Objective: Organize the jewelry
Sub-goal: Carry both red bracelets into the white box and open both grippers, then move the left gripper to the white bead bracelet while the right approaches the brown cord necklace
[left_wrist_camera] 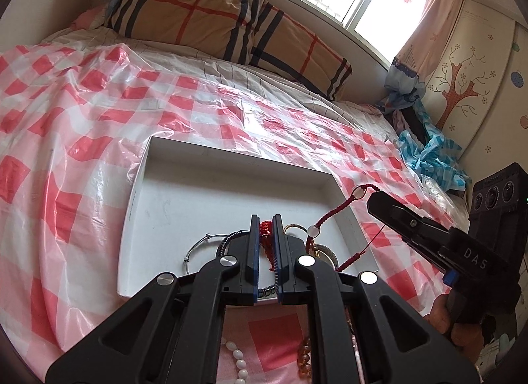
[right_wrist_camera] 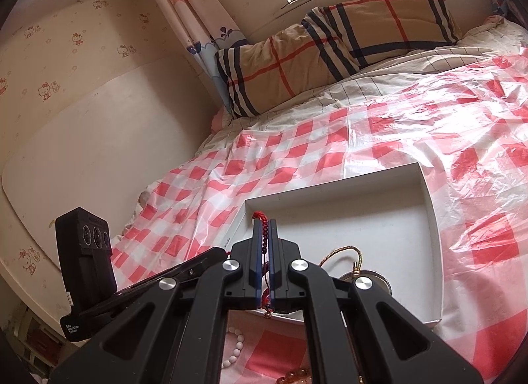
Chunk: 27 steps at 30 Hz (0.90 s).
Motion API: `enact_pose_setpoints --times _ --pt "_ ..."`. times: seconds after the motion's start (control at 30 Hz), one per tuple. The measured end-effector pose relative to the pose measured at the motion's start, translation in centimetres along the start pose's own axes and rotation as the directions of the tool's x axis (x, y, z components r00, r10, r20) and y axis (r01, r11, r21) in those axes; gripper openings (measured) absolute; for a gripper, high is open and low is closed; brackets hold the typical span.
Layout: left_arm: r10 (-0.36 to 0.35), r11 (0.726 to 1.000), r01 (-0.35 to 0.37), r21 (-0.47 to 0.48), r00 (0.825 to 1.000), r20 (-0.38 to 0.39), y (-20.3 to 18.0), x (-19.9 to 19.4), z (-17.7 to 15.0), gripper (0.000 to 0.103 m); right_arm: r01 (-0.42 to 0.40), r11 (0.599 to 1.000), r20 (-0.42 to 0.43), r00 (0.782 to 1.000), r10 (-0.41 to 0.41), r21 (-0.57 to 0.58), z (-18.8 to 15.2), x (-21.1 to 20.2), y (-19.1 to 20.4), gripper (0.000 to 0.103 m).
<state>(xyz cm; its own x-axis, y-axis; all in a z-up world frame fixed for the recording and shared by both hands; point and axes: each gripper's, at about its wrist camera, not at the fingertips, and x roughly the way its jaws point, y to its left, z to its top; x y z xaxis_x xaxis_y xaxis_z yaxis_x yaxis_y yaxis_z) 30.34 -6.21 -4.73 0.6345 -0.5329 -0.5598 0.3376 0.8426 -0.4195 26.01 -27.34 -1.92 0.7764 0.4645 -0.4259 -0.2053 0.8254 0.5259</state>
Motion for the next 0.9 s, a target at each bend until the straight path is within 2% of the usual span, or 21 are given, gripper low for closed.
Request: enact_pose_setpoints --times 0.1,0.2,0.27,0.3,0.33,0.43,0.57,0.7,0.9 --pt "0.033 0.999 -0.033 0.0 0.999 -0.019 0.4 1.2 -0.1 0.007 0.073 0.997 -0.05 0.996 -0.074 -0.029 -0.5 1.7 -0.6 0.004" --pt "0.102 0.995 -0.103 -0.001 0.99 -0.093 1.0 3.3 -0.7 0.009 0.165 0.986 -0.109 0.98 -0.168 -0.034 -1.1 2.8 -2.2 0.006" --pt "0.121 0.992 -0.124 -0.018 0.985 -0.123 1.7 3.8 -1.2 0.013 0.195 0.981 -0.106 0.975 -0.196 -0.013 -1.3 2.3 -3.4 0.02" --pt "0.131 0.991 -0.135 -0.022 0.984 -0.123 1.9 3.8 -1.5 0.019 0.208 0.978 -0.092 0.974 -0.207 -0.001 -1.4 1.7 -3.9 0.035" --pt "0.136 0.99 -0.14 -0.027 0.984 -0.118 2.1 3.7 -1.6 0.026 0.219 0.976 -0.077 0.973 -0.218 0.007 -1.4 1.0 -4.3 0.038" --pt "0.146 0.988 -0.15 -0.03 0.984 -0.101 2.2 3.3 -1.8 0.039 0.241 0.97 -0.069 0.969 -0.239 0.031 -1.8 -0.7 -5.5 0.038" --pt "0.149 0.988 -0.152 -0.02 0.985 -0.085 1.8 2.5 -2.0 0.05 0.268 0.962 -0.083 0.961 -0.263 0.053 -2.9 -2.6 -6.5 0.038" --pt "0.139 0.99 -0.141 -0.016 0.986 -0.088 1.5 1.6 -2.6 0.053 0.277 0.958 -0.112 0.957 -0.268 0.073 -4.6 -4.2 -7.2 0.038" --pt "0.138 0.99 -0.14 -0.013 0.986 -0.089 1.2 0.0 -3.4 0.058 0.31 0.95 -0.161 0.94 -0.3 0.039 -6.2 -5.2 -6.7 0.038"
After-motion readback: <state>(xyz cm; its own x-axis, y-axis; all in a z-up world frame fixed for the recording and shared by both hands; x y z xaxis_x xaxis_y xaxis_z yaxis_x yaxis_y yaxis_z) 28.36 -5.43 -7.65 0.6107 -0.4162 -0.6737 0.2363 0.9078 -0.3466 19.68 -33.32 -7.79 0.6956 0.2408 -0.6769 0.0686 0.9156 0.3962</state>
